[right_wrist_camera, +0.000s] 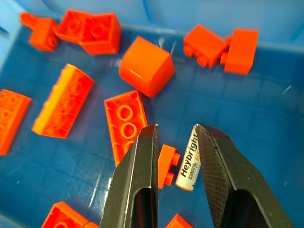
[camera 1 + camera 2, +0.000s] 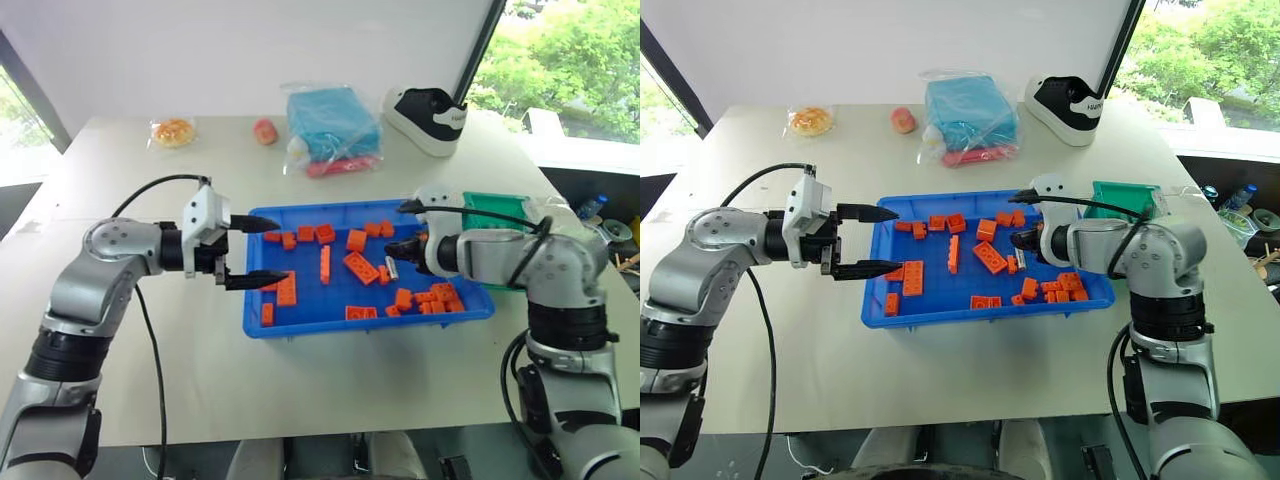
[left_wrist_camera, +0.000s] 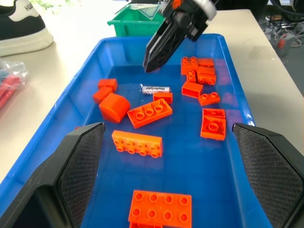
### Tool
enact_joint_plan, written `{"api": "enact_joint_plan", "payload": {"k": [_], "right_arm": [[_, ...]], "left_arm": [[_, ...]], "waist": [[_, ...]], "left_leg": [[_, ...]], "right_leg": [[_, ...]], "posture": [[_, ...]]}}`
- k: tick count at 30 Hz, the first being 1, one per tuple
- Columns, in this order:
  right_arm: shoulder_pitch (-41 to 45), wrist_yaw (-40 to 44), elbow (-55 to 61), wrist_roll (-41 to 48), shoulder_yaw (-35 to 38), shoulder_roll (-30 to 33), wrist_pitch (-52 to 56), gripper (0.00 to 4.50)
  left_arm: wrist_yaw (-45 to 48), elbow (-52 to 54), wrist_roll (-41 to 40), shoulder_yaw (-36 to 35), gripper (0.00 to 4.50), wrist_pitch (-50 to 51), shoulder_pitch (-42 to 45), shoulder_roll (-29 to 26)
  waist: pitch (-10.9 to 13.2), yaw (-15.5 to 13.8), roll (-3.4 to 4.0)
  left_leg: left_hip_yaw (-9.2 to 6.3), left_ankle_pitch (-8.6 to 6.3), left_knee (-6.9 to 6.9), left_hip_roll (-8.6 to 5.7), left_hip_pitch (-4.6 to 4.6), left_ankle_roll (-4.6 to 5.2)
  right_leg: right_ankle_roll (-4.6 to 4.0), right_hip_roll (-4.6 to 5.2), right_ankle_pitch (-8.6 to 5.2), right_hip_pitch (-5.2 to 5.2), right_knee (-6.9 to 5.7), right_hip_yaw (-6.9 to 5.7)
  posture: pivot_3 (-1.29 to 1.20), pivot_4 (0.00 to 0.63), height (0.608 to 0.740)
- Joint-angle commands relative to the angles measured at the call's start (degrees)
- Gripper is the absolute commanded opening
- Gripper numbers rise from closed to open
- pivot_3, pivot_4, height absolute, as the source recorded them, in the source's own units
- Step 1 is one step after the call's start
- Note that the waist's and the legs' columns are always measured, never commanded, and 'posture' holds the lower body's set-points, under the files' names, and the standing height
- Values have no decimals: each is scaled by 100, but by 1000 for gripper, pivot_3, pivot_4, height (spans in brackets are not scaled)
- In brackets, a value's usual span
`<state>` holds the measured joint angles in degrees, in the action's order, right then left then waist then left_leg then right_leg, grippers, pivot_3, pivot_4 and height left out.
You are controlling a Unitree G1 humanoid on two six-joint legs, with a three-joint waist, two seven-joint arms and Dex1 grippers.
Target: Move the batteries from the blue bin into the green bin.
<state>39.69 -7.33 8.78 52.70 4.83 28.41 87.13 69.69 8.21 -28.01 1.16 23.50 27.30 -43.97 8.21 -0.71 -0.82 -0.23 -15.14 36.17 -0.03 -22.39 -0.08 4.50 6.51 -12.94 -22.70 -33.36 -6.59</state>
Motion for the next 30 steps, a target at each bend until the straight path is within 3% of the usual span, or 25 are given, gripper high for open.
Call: {"api": "enact_joint_plan", "payload": {"k": [1,22,26,30], "right_arm": [[68,304,59,-375,-130,61,-151,1250],[-321,1681,-126,-1987,-1005,65,-754,1250],[-325,1802,-177,-2164,-973,5,-831,25],[-314,1892,-112,-2266,-908,-44,-753,25]], "left_arm": [[-47,310,-97,-214,4500,45,-91,-121],[-247,634,-227,-361,4500,267,-251,-213],[-249,623,-222,-348,4500,256,-228,-202],[-224,562,-204,-339,4500,226,-193,-203]], "waist": [[1,3,1],[-1,4,-1],[0,3,-1],[3,4,4]], "left_leg": [[0,0,0,0,0,0],[-2,0,-1,0,7,0],[-2,0,-1,0,7,0],[-1,0,-1,0,6,0]], "right_leg": [[0,0,0,-1,0,0],[4,0,-3,2,-1,-1],[5,-1,-4,2,-2,-1],[1,0,-1,3,-1,-1]], "posture": [[0,150,725],[0,150,725],[0,150,725],[0,150,725]]}}
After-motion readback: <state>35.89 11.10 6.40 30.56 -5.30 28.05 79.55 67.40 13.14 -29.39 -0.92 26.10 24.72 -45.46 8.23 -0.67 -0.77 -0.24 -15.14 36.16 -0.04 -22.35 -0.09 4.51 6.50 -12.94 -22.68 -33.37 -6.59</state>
